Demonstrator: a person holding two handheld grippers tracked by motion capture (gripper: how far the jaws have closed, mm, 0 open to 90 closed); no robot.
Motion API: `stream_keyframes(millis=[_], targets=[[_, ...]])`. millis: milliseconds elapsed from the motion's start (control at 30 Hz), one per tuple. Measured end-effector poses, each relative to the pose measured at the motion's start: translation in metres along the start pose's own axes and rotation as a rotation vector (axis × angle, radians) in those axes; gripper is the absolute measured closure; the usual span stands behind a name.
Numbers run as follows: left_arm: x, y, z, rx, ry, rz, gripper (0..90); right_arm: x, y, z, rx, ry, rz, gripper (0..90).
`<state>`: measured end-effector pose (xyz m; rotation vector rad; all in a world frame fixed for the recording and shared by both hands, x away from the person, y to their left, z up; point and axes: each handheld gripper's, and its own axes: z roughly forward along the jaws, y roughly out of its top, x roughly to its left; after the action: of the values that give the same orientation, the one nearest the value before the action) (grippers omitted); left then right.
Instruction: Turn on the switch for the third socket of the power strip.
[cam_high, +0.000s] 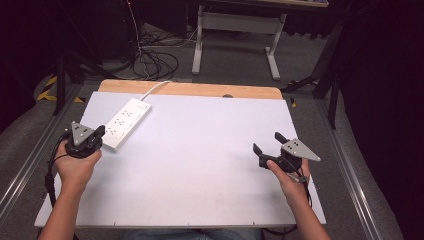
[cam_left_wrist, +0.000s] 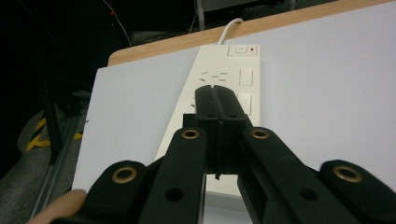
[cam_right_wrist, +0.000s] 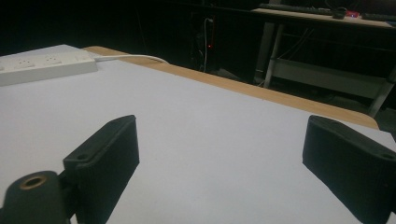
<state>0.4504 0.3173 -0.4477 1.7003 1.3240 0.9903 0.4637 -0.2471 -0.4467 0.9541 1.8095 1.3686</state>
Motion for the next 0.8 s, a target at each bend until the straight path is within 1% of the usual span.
stream_keyframes(millis=[67, 200, 267, 400, 433, 500, 633, 800], targets=[[0.001, 0.000, 0.002, 0.009, -0.008, -0.009, 90.0, 0.000, 0.000, 0.001, 0.000, -0.001, 0.002, 11.2], [0.002, 0.001, 0.006, 0.027, -0.008, -0.003, 90.0, 0.001, 0.000, 0.003, 0.006, 0.003, 0.000, 11.4], [0.002, 0.003, 0.009, 0.025, -0.012, -0.008, 90.0, 0.001, 0.000, 0.004, 0.010, 0.005, -0.007, 11.4], [0.000, 0.006, 0.015, 0.039, -0.011, 0.006, 90.0, 0.002, -0.001, 0.006, 0.017, 0.010, -0.010, 11.4], [0.000, 0.006, 0.017, 0.050, -0.014, 0.009, 90.0, 0.002, -0.001, 0.007, 0.019, 0.009, -0.010, 11.5], [-0.001, 0.006, 0.019, 0.056, -0.018, 0.011, 90.0, 0.002, -0.002, 0.008, 0.022, 0.009, -0.010, 11.5], [-0.003, 0.007, 0.024, 0.066, -0.025, 0.031, 90.0, 0.002, -0.002, 0.009, 0.022, 0.007, -0.010, 11.4], [-0.006, 0.010, 0.030, 0.082, -0.036, 0.036, 90.0, 0.001, -0.002, 0.009, 0.020, 0.006, -0.004, 11.4]])
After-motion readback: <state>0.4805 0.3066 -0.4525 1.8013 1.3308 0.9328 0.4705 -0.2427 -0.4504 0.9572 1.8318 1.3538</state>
